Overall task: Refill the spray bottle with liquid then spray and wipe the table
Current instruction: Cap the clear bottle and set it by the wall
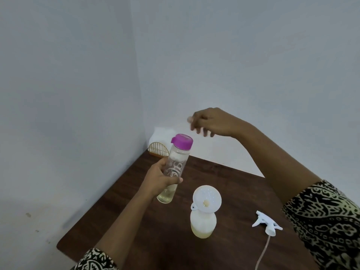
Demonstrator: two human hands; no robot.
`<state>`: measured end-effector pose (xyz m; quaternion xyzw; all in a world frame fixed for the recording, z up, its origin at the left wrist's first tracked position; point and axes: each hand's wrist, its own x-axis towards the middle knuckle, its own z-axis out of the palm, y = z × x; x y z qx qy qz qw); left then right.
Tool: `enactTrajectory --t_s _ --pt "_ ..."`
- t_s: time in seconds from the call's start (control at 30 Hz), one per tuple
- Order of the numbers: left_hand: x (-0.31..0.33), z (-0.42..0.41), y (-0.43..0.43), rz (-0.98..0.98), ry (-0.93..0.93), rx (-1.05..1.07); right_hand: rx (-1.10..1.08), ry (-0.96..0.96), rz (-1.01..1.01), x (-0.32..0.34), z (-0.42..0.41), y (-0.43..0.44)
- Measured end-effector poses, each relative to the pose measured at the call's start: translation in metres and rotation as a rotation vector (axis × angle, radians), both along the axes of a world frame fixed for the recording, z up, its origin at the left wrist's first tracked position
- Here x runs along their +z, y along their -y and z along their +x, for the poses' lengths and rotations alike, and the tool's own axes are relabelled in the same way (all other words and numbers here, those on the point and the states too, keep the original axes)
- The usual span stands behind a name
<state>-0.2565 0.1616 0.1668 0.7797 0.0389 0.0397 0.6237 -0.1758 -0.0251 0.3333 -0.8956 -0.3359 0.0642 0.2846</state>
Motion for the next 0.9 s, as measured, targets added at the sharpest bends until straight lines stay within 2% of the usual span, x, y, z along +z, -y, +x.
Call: enactTrajectory --t_s 0.1,0.17,0.23,0.5,0.73,0.9 --pt "0.002 0.001 0.005 0.001 -0.011 -0.016 0.298 -0.021 -0.224 -0.007 0.004 0.001" --pt "0.001 0.004 0.007 0.005 -0.01 -0.018 0.334 0.053 -0.287 -0.015 0.005 -0.005" --pt "-0.001 0.006 0.01 0.011 0.001 -0.002 0.294 0.118 -0.248 -0.021 0.006 -0.011" --pt "-0.008 0.005 0.022 0.117 0.087 0.091 0.185 0.057 -0.065 -0.034 0.004 -0.014" --pt "-0.014 0.014 0.031 0.17 0.11 0.154 0.036 0.101 -0.021 -0.042 0.0 -0.019" --pt "-0.018 0.033 0.036 0.123 0.075 0.16 0.0 -0.101 0.093 -0.068 0.007 -0.008"
